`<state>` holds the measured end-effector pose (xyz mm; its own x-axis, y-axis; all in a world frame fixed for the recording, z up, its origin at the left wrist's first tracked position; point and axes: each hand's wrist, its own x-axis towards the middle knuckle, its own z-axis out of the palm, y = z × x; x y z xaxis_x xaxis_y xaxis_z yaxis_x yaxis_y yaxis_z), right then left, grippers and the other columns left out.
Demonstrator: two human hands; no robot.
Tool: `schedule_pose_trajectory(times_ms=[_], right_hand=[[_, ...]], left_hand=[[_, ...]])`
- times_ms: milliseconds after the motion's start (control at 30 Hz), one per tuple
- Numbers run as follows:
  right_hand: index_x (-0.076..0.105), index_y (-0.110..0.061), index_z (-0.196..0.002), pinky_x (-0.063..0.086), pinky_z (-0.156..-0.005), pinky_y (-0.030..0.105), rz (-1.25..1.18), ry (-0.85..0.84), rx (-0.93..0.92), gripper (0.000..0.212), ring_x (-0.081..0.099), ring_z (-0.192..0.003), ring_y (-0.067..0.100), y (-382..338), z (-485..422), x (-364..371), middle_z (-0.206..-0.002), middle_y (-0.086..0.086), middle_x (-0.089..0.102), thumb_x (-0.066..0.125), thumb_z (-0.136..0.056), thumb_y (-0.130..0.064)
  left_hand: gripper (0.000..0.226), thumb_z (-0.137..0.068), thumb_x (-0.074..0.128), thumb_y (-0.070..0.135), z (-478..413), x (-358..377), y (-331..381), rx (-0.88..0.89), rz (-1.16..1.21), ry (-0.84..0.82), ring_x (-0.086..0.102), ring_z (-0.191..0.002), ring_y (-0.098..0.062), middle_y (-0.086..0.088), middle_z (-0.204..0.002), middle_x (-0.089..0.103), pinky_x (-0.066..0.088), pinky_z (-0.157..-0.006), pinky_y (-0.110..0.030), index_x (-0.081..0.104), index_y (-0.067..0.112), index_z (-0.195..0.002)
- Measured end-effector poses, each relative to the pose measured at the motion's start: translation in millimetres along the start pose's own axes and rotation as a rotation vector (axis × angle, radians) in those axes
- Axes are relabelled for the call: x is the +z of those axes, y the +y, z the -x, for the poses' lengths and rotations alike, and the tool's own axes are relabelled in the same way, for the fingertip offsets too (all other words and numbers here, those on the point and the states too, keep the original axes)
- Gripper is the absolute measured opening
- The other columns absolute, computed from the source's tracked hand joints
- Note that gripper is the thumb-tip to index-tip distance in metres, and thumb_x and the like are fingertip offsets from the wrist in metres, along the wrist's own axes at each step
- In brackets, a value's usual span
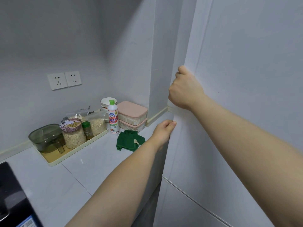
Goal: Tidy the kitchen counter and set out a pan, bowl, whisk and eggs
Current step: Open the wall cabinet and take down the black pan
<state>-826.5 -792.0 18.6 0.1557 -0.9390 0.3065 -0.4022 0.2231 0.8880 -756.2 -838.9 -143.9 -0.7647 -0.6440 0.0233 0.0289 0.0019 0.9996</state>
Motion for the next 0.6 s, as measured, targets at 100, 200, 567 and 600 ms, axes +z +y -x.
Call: schedule_pose_trajectory(times_ms=[100, 200, 567, 600], right_hand=[[0.037, -0.019, -0.037, 0.021, -0.07, 0.033, -0.029, -0.083, -0.008, 0.033, 0.027, -0.047, 0.015, -1, 0, 1, -0.035, -0.008, 0.047, 0.062, -0.059, -0.019], [0.04, -0.02, -0.04, 0.02, -0.071, 0.034, -0.01, -0.159, 0.021, 0.03, 0.029, -0.048, 0.015, -1, 1, -2, -0.037, -0.009, 0.048, 0.059, -0.063, -0.019], [0.032, -0.015, -0.047, 0.017, -0.072, 0.034, 0.015, -0.155, 0.053, 0.036, 0.037, -0.056, 0.015, -4, 6, -4, -0.047, -0.008, 0.05, 0.047, -0.08, -0.016], [0.031, -0.014, -0.047, 0.017, -0.073, 0.034, 0.021, -0.148, 0.04, 0.037, 0.037, -0.057, 0.015, -4, 6, -5, -0.048, -0.008, 0.05, 0.048, -0.08, -0.016]], left_hand=[[0.017, -0.099, 0.046, 0.024, -2, -1, -1, 0.005, 0.007, -0.02, 0.054, -0.079, -0.012, 0.005, -0.078, 0.056, 0.047, -0.096, -0.042, 0.058, 0.016, -0.091], [0.02, -0.1, 0.044, 0.022, 0, 0, 1, 0.011, 0.018, -0.025, 0.051, -0.074, -0.009, 0.004, -0.076, 0.053, 0.046, -0.088, -0.036, 0.056, 0.018, -0.084], [0.026, -0.1, 0.044, 0.029, 9, 4, 9, -0.057, 0.044, 0.005, 0.057, -0.085, -0.012, 0.0, -0.09, 0.06, 0.048, -0.09, -0.033, 0.058, 0.008, -0.108], [0.028, -0.1, 0.045, 0.029, 11, 3, 11, -0.061, 0.032, -0.003, 0.057, -0.087, -0.013, -0.002, -0.094, 0.061, 0.049, -0.088, -0.031, 0.059, 0.006, -0.11]])
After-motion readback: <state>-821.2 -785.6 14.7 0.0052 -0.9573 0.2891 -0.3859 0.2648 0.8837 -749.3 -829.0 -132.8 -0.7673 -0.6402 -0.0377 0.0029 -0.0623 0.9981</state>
